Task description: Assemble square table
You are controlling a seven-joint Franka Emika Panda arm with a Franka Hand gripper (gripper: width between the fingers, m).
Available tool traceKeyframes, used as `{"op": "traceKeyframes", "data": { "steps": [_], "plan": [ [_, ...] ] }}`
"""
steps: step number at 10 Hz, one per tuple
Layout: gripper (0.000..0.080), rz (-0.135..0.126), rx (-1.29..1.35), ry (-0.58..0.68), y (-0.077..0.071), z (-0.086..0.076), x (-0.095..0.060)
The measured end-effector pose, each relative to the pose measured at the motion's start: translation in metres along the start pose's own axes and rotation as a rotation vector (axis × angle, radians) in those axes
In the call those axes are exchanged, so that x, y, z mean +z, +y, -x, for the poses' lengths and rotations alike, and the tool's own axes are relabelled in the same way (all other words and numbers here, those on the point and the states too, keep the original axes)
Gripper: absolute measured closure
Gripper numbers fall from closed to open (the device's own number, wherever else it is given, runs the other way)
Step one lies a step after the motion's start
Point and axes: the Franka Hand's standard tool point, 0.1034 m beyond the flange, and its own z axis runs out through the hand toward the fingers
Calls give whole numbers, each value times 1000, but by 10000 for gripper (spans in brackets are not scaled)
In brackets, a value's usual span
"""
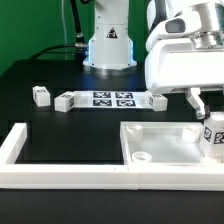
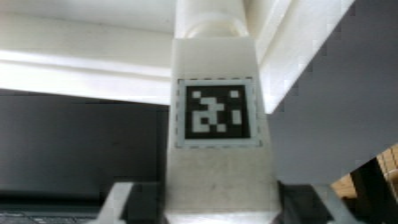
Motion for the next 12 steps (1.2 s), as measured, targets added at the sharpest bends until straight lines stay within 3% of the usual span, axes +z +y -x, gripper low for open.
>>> {"op": "traceKeyframes", "data": {
  "steps": [3, 4, 5, 6, 7, 12],
  "plan": [
    [511, -1, -5, -10, 0, 0, 0],
    [432, -2, -6, -14, 0, 1, 1],
    [250, -2, -6, -14, 0, 1, 1],
    [250, -2, -7, -15, 0, 1, 1],
    [170, -2, -8, -15, 0, 1, 1],
    [151, -2, -12, -16, 0, 2, 1]
  ]
}}
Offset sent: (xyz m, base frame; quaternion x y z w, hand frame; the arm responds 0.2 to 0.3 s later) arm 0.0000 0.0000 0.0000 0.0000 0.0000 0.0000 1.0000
